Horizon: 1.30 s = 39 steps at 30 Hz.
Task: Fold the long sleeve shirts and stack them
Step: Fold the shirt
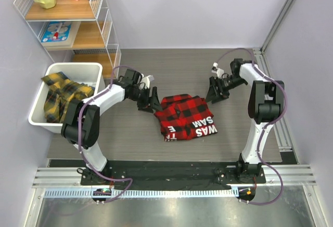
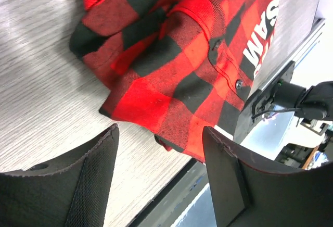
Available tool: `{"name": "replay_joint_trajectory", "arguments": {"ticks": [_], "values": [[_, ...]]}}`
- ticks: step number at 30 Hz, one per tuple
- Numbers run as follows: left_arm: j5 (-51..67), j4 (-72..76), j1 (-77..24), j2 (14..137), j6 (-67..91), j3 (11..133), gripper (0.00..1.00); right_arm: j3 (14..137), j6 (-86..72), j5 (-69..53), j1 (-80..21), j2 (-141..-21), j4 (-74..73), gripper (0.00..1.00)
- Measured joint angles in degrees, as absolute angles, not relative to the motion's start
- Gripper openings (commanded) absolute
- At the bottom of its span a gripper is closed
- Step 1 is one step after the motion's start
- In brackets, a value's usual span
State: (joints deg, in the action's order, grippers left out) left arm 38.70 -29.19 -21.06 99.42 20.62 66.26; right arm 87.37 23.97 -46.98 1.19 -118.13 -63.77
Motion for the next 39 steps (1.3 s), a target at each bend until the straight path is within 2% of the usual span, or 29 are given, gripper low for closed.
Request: {"name": "replay_joint_trajectory", "arguments": {"ticks": [7, 10, 12, 13, 14, 15, 16, 17, 18, 19, 20, 31, 39], "values": [[38.5, -29.1, -21.0, 101.4, 24.1, 66.2, 0.72, 94.0, 19.1, -46.8, -0.9, -120.9, -56.6, 0.74], [38.6, -29.0, -21.1, 101.9, 25.8, 65.3, 0.68, 94.0, 17.5, -46.2, -3.1, -122.4, -53.6, 0.73], [38.6, -28.9, -21.3, 102.5, 26.9, 65.0, 0.61, 94.0, 16.8, -46.1, -4.4, -123.5, -52.1, 0.7], [38.6, -28.7, -21.3, 102.8, 27.2, 65.0, 0.58, 94.0, 16.5, -46.1, -4.9, -123.9, -51.7, 0.66], [38.6, -28.3, -21.4, 103.3, 27.6, 65.0, 0.46, 94.0, 16.3, -46.1, -5.3, -124.4, -51.2, 0.6], [38.6, -27.8, -21.5, 103.8, 28.0, 65.1, 0.4, 94.0, 16.1, -46.2, -5.8, -124.8, -50.7, 0.48], [38.6, -27.6, -21.6, 104.3, 28.3, 65.3, 0.36, 94.0, 16.0, -46.2, -5.9, -124.9, -50.4, 0.4], [38.7, -27.2, -21.7, 104.9, 28.3, 65.6, 0.25, 94.0, 15.9, -46.2, -6.2, -125.1, -50.2, 0.29], [38.8, -26.8, -21.7, 105.4, 28.6, 65.8, 0.18, 94.0, 15.7, -46.2, -6.1, -125.1, -49.9, 0.08], [38.9, -26.7, -21.7, 106.1, 28.4, 66.3, 0.12, 94.1, 15.6, -46.2, -6.0, -125.1, -49.7, 0.02], [39.0, -26.5, -21.7, 106.5, 28.5, 66.7, 0.0, 94.1, 15.7, -46.3, -5.9, -125.1, -49.5, 0.01], [38.8, -24.3, -21.8, 102.9, 23.0, 71.0, 0.01, 94.6, 13.1, -46.6, 0.2, -125.1, -49.3, 0.01], [39.0, -23.8, -21.2, 108.6, 17.9, 79.4, 0.02, 100.0, 11.0, -46.8, 1.1, -125.3, -47.1, 0.01]]}}
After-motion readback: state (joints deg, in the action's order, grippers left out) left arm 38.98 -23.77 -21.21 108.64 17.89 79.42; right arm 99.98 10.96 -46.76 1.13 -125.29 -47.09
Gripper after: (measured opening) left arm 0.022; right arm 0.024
